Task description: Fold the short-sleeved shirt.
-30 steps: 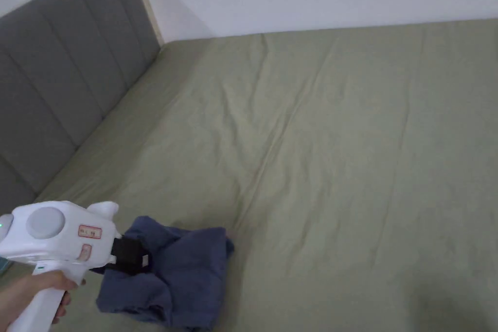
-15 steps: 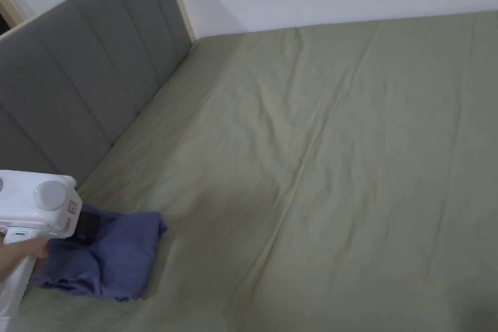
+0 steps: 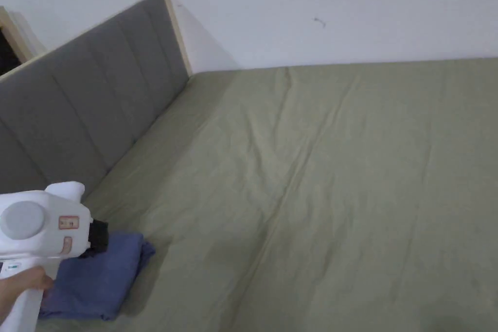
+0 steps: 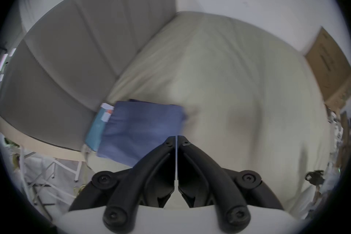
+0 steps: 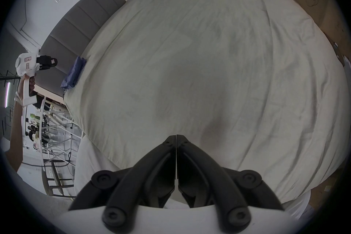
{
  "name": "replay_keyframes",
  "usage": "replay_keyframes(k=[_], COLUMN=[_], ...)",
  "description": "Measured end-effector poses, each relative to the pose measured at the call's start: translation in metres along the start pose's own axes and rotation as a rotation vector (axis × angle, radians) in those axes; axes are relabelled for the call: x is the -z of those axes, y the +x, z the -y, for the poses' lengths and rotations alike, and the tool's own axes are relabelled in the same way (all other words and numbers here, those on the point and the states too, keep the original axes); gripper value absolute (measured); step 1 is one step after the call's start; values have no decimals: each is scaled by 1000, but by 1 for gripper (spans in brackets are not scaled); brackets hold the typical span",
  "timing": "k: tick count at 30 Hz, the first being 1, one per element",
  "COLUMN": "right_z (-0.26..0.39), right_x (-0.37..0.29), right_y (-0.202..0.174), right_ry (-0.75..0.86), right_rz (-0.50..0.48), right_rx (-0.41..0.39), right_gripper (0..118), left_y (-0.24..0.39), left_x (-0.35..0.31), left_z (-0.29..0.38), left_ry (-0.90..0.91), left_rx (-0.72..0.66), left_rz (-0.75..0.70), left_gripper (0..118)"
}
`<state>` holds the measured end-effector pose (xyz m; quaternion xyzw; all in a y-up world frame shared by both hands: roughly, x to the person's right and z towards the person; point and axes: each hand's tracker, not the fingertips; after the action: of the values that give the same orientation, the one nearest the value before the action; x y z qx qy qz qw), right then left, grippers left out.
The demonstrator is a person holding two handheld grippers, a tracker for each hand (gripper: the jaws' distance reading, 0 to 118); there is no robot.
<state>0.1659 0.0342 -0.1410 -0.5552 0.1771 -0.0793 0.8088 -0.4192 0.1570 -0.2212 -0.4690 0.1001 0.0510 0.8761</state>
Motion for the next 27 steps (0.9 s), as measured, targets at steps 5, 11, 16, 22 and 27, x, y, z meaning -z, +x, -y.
replay_keyframes(k=[5,11,16,22,27], right_z=[6,18,23,32,33], right_x=[-32,-83,-125,-179,-218], right_y=[2,4,-3,-33,-50], right_ry=[84,232,398,660,845], right_rz=[-17,-17,71,222,316], right_rx=[19,37,2,-87,-138], right_gripper=[1,1,1,1,1], left_y=[77,162,229,283,309], left_x=[-52,-105,-159,-206,-234], left_z=[35,70,104,131,149], left_ry=[82,195,369,517,712], left_rx=[18,155,263,241,205], left_rz=[111,134,109,116,44], left_gripper=[0,0,0,0,0])
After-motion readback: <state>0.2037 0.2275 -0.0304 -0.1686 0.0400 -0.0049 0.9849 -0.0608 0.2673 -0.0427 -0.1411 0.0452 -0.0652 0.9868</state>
